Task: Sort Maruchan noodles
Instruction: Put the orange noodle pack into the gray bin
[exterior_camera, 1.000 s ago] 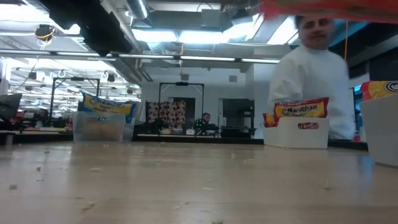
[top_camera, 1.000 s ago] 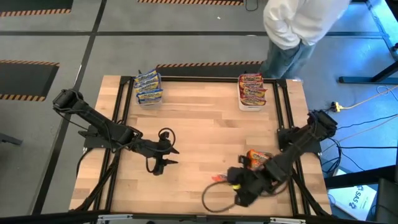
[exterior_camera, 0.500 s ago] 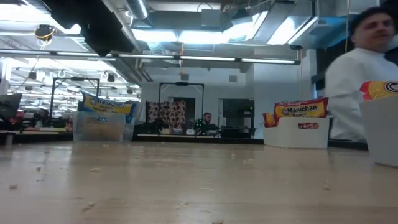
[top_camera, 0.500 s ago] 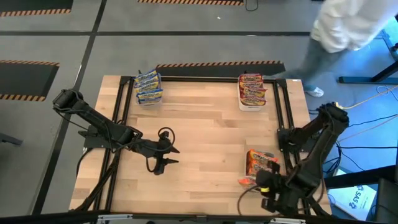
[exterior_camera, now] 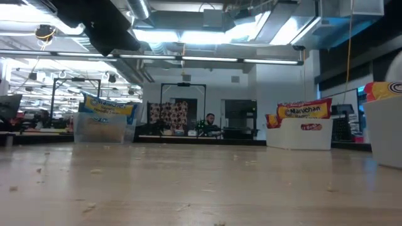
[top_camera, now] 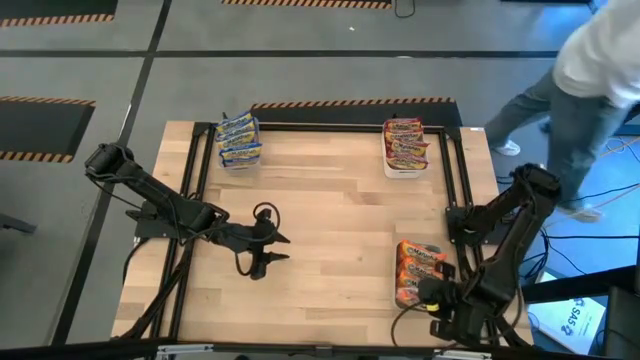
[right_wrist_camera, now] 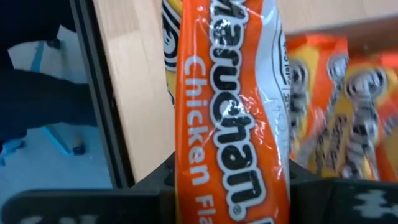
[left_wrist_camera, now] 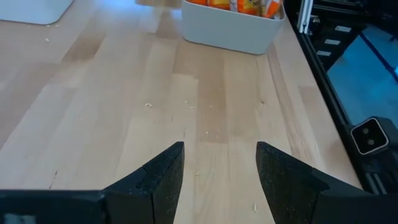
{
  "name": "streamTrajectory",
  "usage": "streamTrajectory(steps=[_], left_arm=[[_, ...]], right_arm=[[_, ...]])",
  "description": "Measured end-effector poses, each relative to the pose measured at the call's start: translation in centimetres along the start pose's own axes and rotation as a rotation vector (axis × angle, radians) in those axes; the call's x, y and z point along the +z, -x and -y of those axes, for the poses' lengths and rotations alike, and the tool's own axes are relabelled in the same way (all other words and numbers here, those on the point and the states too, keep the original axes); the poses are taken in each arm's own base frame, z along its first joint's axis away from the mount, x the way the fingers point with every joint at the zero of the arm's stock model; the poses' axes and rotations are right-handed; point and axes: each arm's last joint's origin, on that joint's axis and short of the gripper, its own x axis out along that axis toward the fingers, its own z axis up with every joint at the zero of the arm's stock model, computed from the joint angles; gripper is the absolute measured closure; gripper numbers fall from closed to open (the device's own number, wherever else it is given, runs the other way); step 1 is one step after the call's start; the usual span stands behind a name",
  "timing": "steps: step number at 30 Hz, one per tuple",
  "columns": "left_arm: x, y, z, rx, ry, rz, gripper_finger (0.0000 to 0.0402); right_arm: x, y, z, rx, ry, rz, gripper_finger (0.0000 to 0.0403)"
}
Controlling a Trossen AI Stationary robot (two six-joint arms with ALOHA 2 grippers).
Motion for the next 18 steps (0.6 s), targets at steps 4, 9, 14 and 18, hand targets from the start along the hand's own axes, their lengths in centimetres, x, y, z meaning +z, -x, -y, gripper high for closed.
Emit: streamTrajectory(steps=[4,9,14,18], left_arm=[[0.0,0.0,0.0,0.004,0.016,0.001,0.0208],[0.0,0.0,0.0,0.004,0.022,0.001,0.0208],[0.0,0.0,0.0,0.004,0.022,0.001,0.0208],[0.0,0.0,0.0,0.005,0.022,0.001,0.0208]], right_arm=[[0.7,-1.0,0.3,0.011,0.018,0.036,0.0311],[0.4,-2.6,0.8,0.033,0.018,0.024,0.0311],[-0.3,-4.1,1.5,0.042,-0.028,-0.005,0.0310],[-0.8,-5.1,2.0,0.051,-0.069,-0.029,0.0310]])
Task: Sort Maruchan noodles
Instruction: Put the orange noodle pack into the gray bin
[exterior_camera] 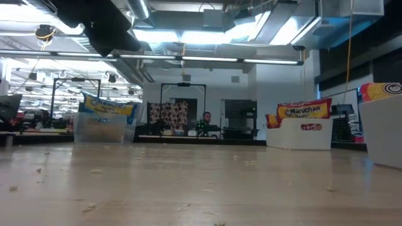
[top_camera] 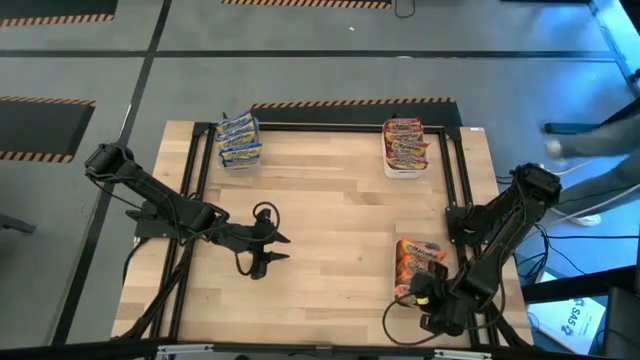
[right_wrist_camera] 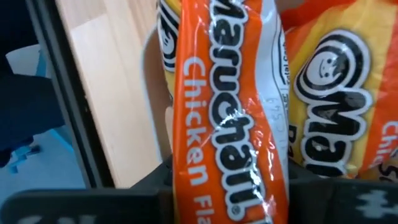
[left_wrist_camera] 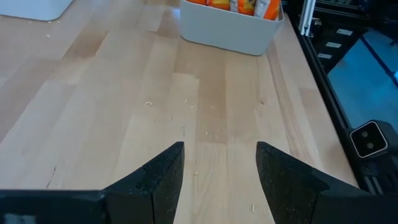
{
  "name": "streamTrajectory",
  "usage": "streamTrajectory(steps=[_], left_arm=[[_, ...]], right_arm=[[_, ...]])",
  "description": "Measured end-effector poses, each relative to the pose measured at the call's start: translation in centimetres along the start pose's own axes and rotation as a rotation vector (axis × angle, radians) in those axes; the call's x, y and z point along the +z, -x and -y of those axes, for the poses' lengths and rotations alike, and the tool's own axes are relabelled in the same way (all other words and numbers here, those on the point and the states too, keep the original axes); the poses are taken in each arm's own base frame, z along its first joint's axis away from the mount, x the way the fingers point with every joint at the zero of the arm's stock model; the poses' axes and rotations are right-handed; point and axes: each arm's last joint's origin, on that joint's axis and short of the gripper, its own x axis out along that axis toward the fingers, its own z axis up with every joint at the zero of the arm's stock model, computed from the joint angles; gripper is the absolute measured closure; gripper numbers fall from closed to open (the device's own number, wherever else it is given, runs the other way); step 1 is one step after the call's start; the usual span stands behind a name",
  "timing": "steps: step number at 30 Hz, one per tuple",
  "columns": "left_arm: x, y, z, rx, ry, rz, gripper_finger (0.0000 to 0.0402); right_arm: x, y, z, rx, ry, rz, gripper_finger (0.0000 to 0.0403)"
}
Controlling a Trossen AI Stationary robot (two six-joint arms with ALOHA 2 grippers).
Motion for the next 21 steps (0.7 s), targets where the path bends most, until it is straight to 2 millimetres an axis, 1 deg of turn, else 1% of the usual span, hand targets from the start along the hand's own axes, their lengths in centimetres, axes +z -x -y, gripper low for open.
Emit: streamTrajectory(steps=[3,5,9,13,15,17,19,21], left_arm=[[0.0,0.0,0.0,0.012,0.000,0.006,0.0208],[0.1,0.0,0.0,0.017,0.001,0.011,0.0208],[0.2,0.0,0.0,0.008,0.008,0.029,0.0208],[0.2,0.0,0.1,0.001,0.008,0.025,0.0209],[0.3,0.1,0.1,0.000,0.007,0.027,0.0209],[0.5,0.4,0.0,-0.007,0.003,0.041,0.0209],[0.9,1.0,-0.2,-0.013,-0.002,0.063,0.0209],[1.3,1.6,-0.3,-0.020,-0.008,0.083,0.0209]], right_arm=[[-0.1,-0.1,0.2,-0.012,-0.030,0.003,0.0302],[0.0,-0.1,0.2,-0.012,-0.049,0.005,0.0287],[-0.1,-0.1,0.2,-0.013,-0.094,-0.006,0.0233],[0.1,0.3,0.0,-0.011,-0.098,-0.084,0.0182],[0.4,1.4,-0.4,-0.027,-0.096,-0.100,0.0168],[0.9,3.0,-0.8,-0.039,-0.095,-0.087,0.0161],[1.8,4.8,-1.0,-0.027,-0.105,-0.049,0.0159],[2.6,6.2,-0.9,-0.029,-0.100,0.022,0.0158]])
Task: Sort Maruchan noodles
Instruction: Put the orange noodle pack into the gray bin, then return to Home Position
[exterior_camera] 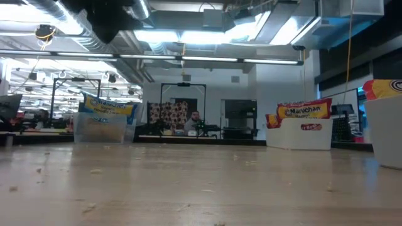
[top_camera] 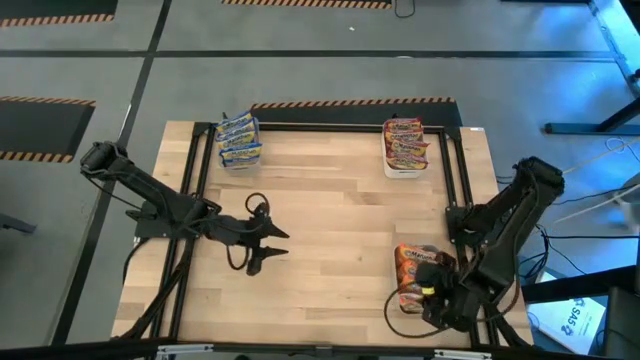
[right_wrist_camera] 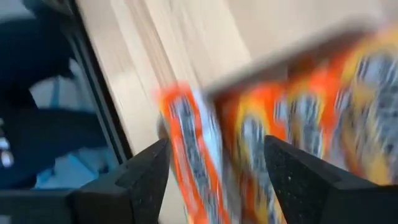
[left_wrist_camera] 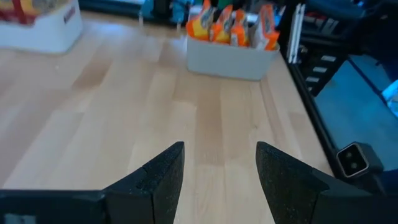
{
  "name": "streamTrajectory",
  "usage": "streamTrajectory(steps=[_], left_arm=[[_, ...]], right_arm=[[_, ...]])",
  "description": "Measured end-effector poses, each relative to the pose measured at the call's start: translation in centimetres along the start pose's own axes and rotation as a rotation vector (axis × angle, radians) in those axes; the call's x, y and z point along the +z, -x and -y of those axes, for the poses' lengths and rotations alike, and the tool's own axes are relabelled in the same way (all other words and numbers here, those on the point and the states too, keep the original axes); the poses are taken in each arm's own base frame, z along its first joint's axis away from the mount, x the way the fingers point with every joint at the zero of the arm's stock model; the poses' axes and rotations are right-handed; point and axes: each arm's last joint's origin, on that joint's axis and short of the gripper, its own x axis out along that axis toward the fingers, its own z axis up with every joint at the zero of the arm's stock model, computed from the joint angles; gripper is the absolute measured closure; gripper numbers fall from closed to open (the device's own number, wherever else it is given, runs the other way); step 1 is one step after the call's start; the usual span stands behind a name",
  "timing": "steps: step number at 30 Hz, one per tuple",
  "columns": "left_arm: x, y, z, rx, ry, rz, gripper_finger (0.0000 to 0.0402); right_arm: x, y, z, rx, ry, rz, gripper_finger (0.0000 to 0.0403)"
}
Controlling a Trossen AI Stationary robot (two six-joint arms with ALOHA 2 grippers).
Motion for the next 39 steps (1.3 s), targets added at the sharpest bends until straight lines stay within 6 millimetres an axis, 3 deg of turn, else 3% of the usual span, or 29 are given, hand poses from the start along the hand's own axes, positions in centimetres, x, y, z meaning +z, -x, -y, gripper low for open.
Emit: streamTrajectory(steps=[5,11,19,24,30,34,39], left_arm=[[1.1,1.9,-0.4,-0.018,-0.044,0.053,0.0209],[1.4,4.0,-2.3,0.032,-0.077,0.021,0.0212],[0.5,6.1,-6.5,0.182,-0.122,-0.097,0.0250],[-0.9,6.9,-9.1,0.203,-0.134,-0.061,0.0290],[-3.5,7.3,-11.6,0.207,-0.123,0.090,0.0354],[-4.9,7.8,-12.3,0.174,-0.139,0.198,0.0394],[-6.8,8.5,-12.5,0.160,-0.090,0.289,0.0393]], right_arm=[[3.0,1.1,1.0,-0.014,0.074,0.183,0.0158],[8.3,-0.5,4.1,-0.144,0.200,0.190,0.0176],[16.5,-3.0,10.6,-0.058,0.367,0.218,0.0262],[19.7,-3.2,15.2,0.016,0.417,0.346,0.0314],[20.0,-2.5,19.4,0.219,0.409,0.513,0.0365],[18.3,-1.7,21.3,0.253,0.398,0.657,0.0392],[15.3,-1.3,23.5,0.157,0.290,0.831,0.0398]])
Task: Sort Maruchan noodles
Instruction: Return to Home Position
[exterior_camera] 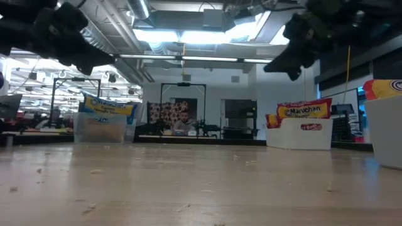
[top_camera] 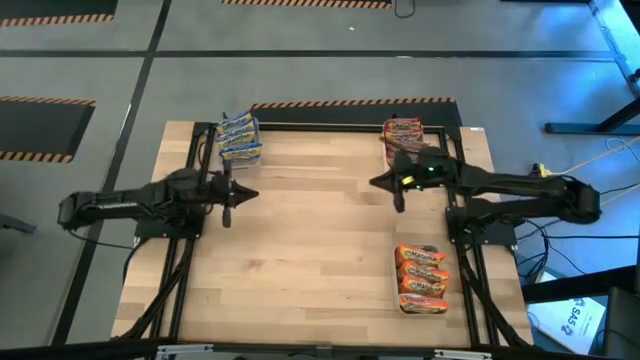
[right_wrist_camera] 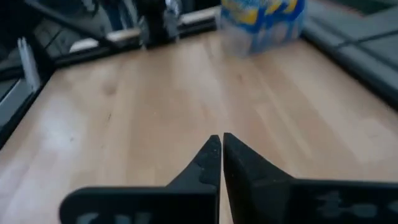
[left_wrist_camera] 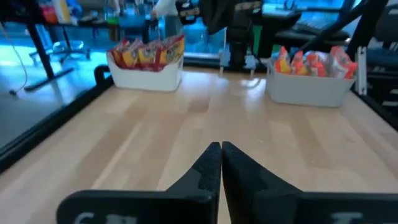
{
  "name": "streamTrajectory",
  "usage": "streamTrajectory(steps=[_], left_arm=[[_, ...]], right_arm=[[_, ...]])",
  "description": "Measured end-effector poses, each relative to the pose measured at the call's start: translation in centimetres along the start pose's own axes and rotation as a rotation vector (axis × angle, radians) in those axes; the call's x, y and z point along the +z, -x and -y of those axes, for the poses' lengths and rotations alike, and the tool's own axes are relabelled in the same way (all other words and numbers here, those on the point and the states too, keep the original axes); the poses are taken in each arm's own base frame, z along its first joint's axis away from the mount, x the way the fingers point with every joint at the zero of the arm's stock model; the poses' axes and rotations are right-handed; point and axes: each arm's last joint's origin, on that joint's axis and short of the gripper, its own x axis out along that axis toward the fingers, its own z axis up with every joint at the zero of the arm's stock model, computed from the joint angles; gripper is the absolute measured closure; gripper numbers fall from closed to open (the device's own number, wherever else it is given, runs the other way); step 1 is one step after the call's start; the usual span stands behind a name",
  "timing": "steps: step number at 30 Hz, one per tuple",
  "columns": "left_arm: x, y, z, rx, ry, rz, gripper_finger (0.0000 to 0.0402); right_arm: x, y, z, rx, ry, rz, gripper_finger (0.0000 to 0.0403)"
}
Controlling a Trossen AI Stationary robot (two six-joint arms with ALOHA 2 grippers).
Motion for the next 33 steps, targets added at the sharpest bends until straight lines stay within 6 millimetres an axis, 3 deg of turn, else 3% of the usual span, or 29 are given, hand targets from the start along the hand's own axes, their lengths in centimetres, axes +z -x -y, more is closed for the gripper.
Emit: streamTrajectory(steps=[15,26,33], left_arm=[[-0.3,1.7,0.0,0.034,-0.033,0.140,0.0398],[-2.3,1.2,-0.1,0.041,-0.019,0.146,0.0398],[-3.1,1.1,-0.2,0.039,-0.027,0.186,0.0400]], right_arm=[[-4.6,6.2,-0.4,-0.165,-0.080,0.383,0.0402],[-8.0,7.6,-0.6,-0.156,-0.103,0.526,0.0402],[-9.2,7.5,-0.6,-0.135,-0.132,0.495,0.0402]])
